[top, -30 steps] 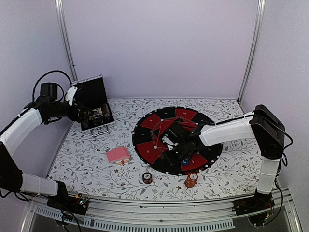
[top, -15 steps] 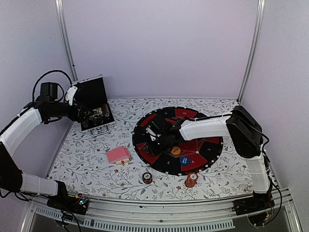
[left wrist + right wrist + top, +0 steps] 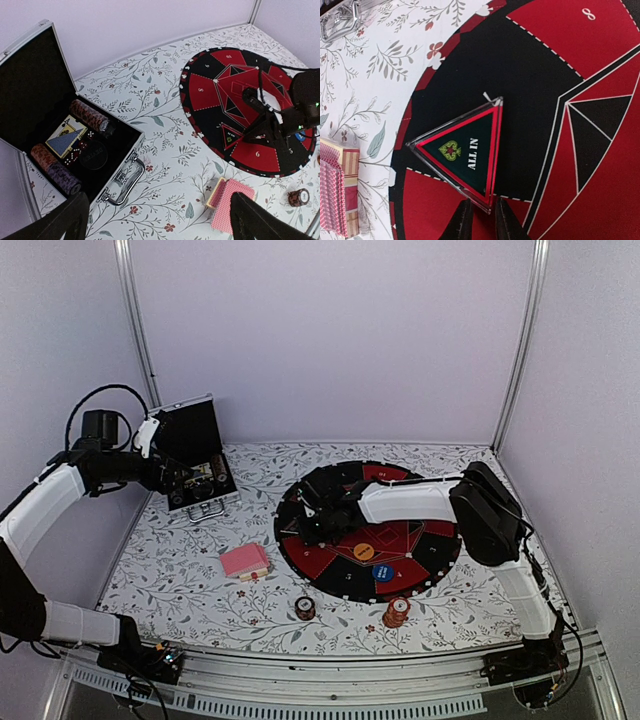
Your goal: Distribute texas hold em gaming equipment
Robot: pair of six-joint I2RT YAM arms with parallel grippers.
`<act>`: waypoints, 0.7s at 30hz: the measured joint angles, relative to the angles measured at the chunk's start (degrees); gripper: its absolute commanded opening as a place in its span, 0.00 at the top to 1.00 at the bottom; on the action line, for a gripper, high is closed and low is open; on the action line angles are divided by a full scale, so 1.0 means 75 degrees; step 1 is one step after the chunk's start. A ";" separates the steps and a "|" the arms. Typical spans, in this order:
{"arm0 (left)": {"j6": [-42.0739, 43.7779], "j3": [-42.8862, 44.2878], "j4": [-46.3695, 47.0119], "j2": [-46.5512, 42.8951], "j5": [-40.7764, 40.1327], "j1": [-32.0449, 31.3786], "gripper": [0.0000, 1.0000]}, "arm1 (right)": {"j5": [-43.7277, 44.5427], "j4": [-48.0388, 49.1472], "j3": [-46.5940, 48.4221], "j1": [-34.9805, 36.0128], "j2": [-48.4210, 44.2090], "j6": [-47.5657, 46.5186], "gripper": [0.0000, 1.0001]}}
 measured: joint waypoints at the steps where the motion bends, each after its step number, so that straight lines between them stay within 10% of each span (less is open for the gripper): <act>1: 0.0000 0.0000 0.0000 0.0000 0.0003 0.0000 0.00 | 0.0035 -0.0012 0.0000 -0.0023 0.0000 0.0052 0.73; 12: 0.0000 0.0041 -0.0026 -0.0017 0.0085 -0.0017 0.00 | 0.0323 0.0306 -0.2206 -0.0169 -0.1504 0.0262 0.32; 21: 0.0000 0.0099 -0.0146 -0.0017 0.0157 -0.0079 0.00 | 0.0545 0.0291 -0.4258 -0.0160 -0.3378 0.0758 0.19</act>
